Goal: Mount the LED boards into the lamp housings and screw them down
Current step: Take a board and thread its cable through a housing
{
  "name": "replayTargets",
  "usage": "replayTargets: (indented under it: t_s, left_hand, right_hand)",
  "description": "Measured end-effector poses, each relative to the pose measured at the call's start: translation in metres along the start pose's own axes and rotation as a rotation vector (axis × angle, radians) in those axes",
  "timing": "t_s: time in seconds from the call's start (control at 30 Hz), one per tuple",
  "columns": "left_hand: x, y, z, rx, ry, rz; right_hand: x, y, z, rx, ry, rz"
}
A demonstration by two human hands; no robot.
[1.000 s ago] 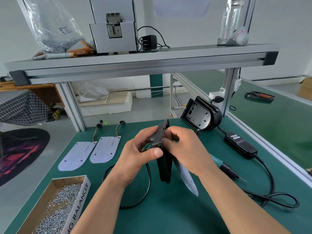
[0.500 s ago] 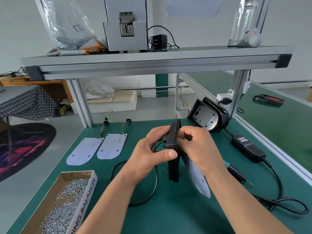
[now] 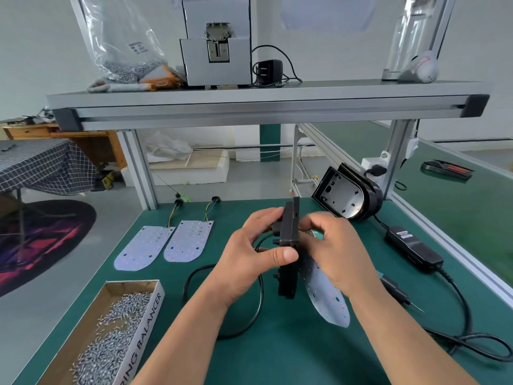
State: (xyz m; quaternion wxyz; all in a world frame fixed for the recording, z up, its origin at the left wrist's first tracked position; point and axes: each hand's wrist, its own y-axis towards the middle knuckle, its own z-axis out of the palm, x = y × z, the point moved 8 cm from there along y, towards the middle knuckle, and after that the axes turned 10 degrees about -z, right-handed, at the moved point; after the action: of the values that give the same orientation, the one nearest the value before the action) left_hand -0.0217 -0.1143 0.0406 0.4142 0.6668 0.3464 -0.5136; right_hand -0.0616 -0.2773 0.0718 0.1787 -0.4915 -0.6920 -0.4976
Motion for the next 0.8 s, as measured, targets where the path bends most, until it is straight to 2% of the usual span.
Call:
replayTargets:
  t_s: [0.1, 0.37, 0.47, 0.6, 0.8]
  left_hand:
    - [-0.001, -0.001, 0.004, 0.03, 0.032, 0.003]
    - [-0.005, -0.001, 0.016, 0.067, 0.025, 0.004]
    - [-0.003, -0.001, 0.014, 0.023, 0.009, 0.003]
    - [-0.002, 0.0, 0.005, -0.061, -0.02, 0.024]
    - [-0.001, -0.001, 0.01, -0.074, -0.027, 0.012]
  right_hand:
    - [0.007, 0.002, -0.002, 0.003, -0.092, -0.045]
    - [-0.002, -0.001, -0.002, 0.001, 0.183, 0.08]
    - [-0.002, -0.001, -0.001, 0.005, 0.22, 0.075]
    - [0.005, -0.002, 0.004, 0.078, 0.126, -0.008]
    - [-0.002, -0.006, -0.002, -0.077, 0.078, -0.007]
